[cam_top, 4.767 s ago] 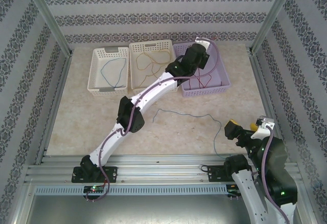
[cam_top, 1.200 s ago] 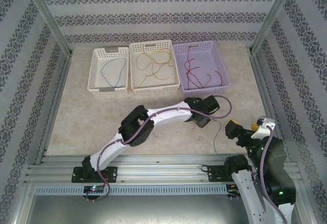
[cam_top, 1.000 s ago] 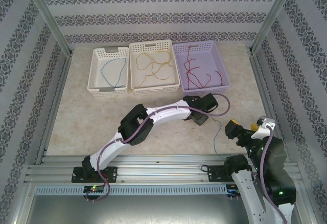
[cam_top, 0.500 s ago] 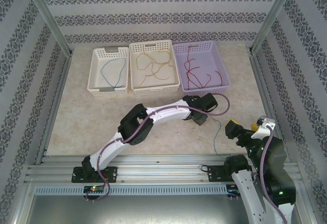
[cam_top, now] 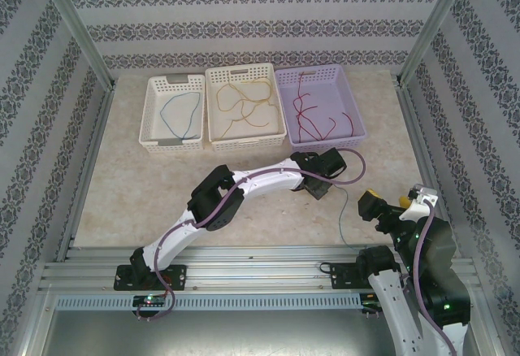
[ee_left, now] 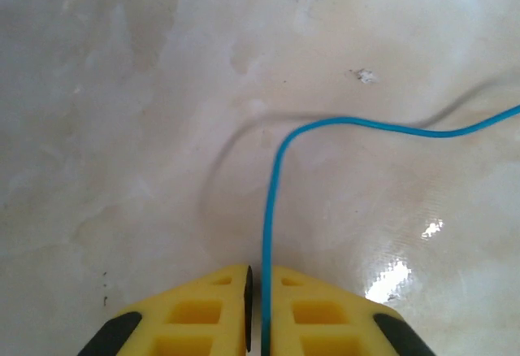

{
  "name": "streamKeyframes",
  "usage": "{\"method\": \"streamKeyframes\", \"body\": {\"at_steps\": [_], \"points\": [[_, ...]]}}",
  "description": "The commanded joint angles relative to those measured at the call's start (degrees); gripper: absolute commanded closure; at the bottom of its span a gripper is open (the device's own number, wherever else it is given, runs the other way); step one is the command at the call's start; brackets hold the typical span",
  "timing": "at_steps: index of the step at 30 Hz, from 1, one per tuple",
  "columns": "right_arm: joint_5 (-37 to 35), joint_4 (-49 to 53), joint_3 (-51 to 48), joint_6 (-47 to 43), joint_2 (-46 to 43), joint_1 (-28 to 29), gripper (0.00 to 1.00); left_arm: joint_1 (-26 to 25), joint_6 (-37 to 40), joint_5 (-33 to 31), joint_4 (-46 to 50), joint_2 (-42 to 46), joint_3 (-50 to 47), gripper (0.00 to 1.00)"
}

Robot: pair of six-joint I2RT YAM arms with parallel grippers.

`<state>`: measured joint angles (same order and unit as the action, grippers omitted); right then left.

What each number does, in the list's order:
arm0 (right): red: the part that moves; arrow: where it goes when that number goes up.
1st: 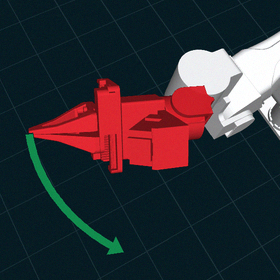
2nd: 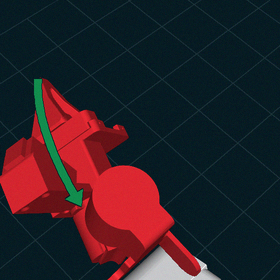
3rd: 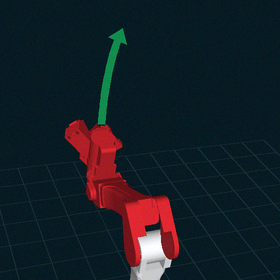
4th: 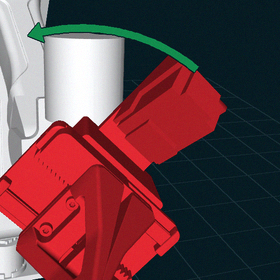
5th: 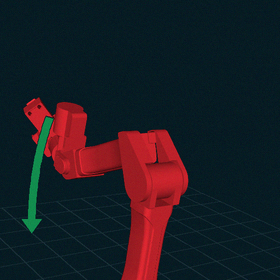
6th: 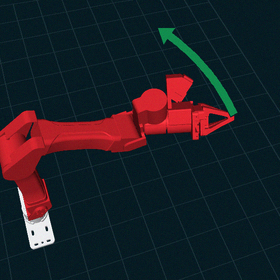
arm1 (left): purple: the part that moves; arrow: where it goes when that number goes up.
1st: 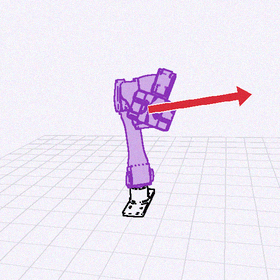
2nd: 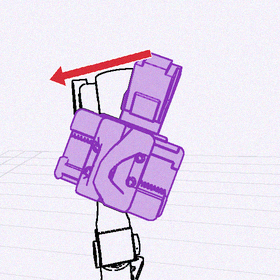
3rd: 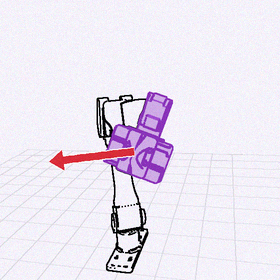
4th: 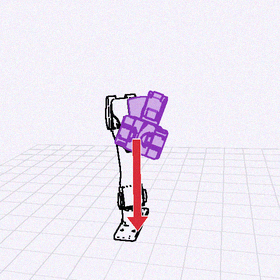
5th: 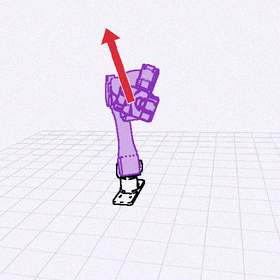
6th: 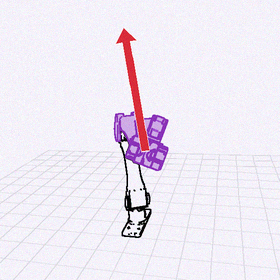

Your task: Untangle the cables

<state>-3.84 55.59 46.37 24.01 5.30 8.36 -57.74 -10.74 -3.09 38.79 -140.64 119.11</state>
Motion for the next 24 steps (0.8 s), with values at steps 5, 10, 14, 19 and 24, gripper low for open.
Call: {"method": "streamKeyframes", "body": {"at_steps": [5,10,14,19,24], "points": [[-0.8,0.2,-0.3,0.3,-0.4,-0.3,0.02,0.5,-0.5,-1.4,-0.2,5.3,-2.8,1.0],[-1.0,0.2,-0.3,0.3,-0.4,-0.4,0.02,0.6,-1.4,-1.9,-2.6,10.5,-7.1,1.0],[-1.0,0.2,-0.3,0.3,-0.3,-0.4,0.02,0.4,-2.7,-1.5,-5.1,14.7,-11.4,1.0],[-0.9,0.2,-0.3,0.3,-0.2,-0.7,0.02,0.3,-3.9,-0.9,-6.0,18.7,-14.9,1.0],[-0.9,0.2,-0.4,0.3,-0.1,-0.9,0.02,0.3,-4.5,-0.9,-6.6,22.8,-17.8,1.0]]}}
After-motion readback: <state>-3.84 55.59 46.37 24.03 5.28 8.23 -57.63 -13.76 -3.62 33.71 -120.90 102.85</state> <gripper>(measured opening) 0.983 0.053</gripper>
